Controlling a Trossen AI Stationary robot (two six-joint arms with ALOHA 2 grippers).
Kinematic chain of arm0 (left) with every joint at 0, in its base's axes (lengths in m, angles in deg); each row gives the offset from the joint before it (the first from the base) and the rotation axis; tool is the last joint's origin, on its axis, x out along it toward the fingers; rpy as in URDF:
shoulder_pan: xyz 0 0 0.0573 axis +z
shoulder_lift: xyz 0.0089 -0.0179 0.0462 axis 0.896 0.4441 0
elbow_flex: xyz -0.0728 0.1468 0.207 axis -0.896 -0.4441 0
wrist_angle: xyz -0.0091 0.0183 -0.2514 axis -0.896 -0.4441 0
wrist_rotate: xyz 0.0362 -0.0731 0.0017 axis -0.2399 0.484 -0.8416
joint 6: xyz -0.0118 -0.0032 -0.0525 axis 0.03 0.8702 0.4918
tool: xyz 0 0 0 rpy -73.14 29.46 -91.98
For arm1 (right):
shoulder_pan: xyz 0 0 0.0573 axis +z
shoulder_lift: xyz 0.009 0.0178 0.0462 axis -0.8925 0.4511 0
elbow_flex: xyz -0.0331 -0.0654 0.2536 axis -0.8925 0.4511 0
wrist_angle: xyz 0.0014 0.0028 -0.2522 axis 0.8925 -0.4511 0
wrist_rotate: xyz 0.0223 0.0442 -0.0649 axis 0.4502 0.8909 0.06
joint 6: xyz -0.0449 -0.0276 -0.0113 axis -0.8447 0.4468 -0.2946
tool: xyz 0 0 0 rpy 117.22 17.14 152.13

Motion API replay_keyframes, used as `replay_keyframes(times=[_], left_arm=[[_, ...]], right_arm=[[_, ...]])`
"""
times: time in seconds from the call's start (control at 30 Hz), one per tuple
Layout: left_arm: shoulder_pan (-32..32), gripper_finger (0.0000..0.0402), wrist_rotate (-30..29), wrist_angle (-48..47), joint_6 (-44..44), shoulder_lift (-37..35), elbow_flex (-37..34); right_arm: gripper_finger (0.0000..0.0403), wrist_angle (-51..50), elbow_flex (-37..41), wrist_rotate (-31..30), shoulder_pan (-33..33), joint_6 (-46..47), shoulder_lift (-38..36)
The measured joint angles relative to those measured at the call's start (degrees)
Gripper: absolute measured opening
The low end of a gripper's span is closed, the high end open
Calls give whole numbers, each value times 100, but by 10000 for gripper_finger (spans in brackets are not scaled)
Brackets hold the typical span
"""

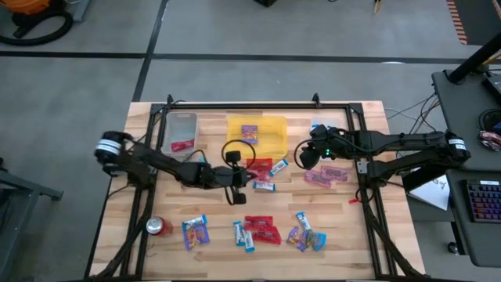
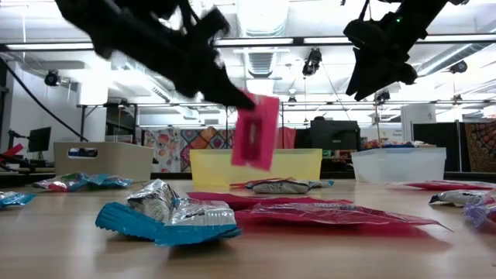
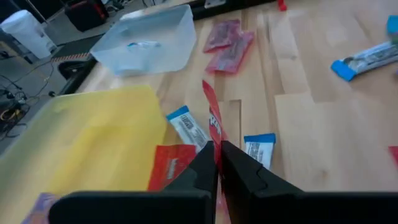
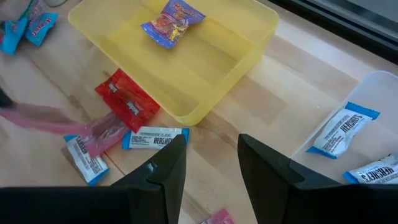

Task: Sort candy
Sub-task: Put the red gummy into the gray bin

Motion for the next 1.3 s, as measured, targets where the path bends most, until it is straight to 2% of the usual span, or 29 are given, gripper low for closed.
replay_keyframes(times=[0.33, 0.4, 0.47, 0.57, 0.73, 0.83, 1.07, 1.3], left_arm=[[9, 0, -120, -2326, 441, -2151, 1], [14, 0, -554, -3088, 513, -2573, 48], [62, 0, -1257, -4033, 690, -2958, 134], [259, 0, -1989, -5595, 1236, -3446, 284], [928, 0, -2298, -7237, 2019, -4108, 316], [1445, 0, -2305, -7631, 2113, -4353, 251], [2303, 0, -2059, -7648, 1838, -4498, 184], [2844, 0, -1394, -7573, 1597, -4392, 180]], right_arm=[[139, 13, 4, -3, -2, -4, 2], [139, 10, 7, -3, -1, -4, 2], [139, 13, 9, -5, -2, -4, 2], [139, 13, 9, -17, -2, -6, 2], [139, 17, 9, -143, -1, -20, 2], [139, 17, 9, -145, -2, -24, 2], [139, 18, 9, -147, -2, -24, 2], [139, 83, 10, -499, -2, -183, 2]])
